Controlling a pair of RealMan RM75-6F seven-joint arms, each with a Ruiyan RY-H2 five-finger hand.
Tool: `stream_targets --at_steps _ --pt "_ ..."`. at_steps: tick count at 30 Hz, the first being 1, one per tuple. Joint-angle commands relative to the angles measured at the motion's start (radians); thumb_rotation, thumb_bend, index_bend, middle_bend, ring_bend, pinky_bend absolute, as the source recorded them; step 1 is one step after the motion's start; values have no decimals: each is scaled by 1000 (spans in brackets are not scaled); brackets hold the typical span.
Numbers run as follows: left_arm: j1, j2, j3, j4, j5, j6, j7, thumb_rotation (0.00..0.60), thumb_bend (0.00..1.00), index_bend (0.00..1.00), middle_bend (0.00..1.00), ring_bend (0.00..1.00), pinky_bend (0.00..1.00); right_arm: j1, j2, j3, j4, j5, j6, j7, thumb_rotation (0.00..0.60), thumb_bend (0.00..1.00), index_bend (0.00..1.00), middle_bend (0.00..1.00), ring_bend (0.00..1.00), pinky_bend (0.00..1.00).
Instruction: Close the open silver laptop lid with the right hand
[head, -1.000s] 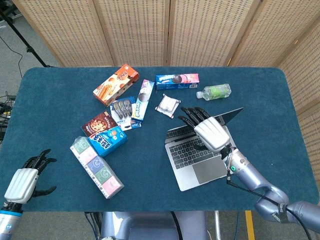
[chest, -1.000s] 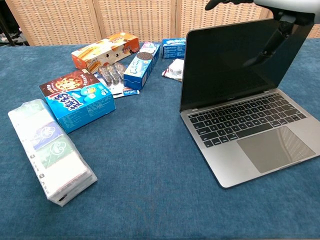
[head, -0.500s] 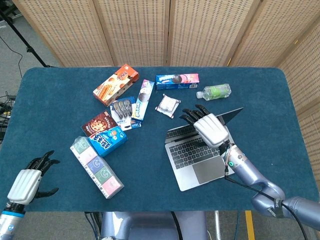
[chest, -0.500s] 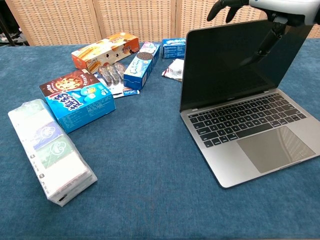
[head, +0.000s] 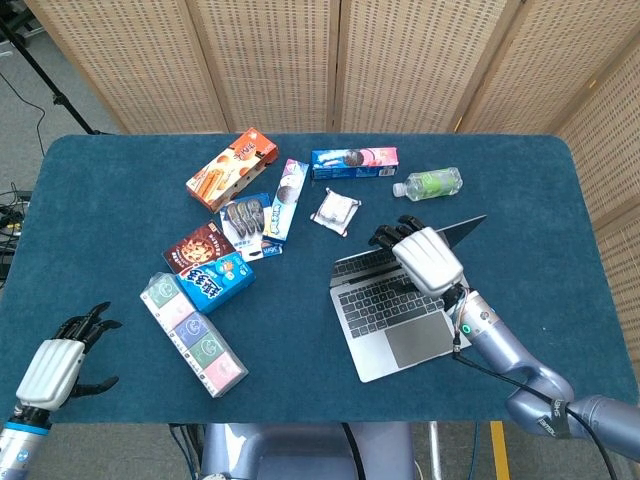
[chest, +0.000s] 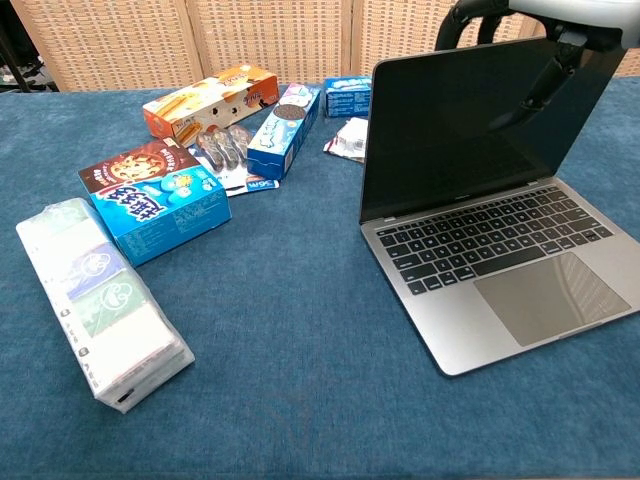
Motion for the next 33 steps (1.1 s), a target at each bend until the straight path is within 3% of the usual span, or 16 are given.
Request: stream_targets --at_steps 1,33 --pt "-1 0 1 0 0 -1 1 600 10 281 130 212 176 -3 0 -8 5 4 1 -2 600 17 338 336 445 240" --pt "-7 -2 12 -5 11 -10 6 600 11 281 130 212 178 -38 59 -51 -23 41 22 -62 600 17 341 349 470 256"
